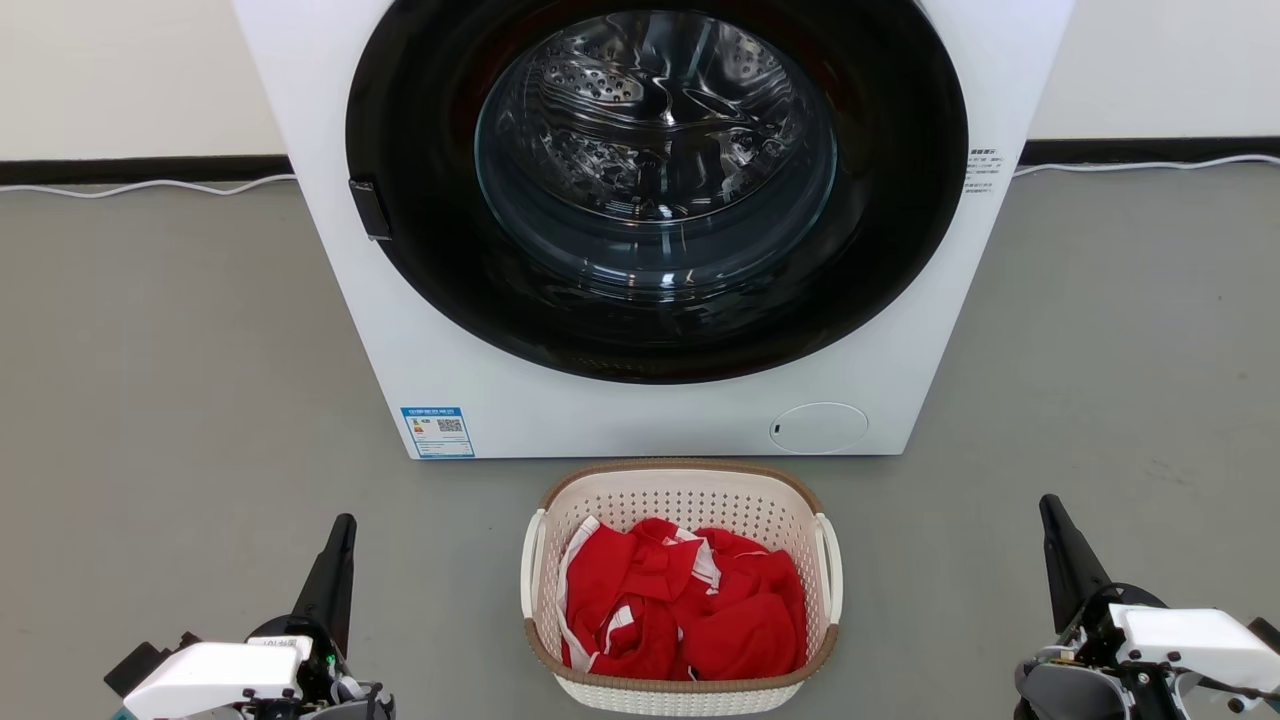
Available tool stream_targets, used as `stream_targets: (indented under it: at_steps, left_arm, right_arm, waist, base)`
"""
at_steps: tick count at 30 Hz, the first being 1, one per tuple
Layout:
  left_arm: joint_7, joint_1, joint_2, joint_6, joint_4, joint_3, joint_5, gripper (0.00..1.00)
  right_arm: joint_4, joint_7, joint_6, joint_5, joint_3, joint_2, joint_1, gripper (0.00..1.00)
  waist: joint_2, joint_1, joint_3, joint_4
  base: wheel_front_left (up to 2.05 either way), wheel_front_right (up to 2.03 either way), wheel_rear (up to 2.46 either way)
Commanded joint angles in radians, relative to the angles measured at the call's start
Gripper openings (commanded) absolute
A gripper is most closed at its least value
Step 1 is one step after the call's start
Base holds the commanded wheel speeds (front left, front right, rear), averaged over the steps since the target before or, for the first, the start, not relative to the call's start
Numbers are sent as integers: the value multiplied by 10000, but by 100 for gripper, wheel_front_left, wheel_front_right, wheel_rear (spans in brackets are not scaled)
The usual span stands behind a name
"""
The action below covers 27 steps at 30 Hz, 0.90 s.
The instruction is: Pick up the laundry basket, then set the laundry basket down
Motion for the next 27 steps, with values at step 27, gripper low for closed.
stream_targets:
  at_steps: [27]
  left_arm:
    - [62,-559,133,-102,-289,312,-49,0]
  right_arm:
    - [-313,88,73,64,191,-43,-410,0]
  waist:
    - [0,0,0,0]
  base:
    - [0,0,0]
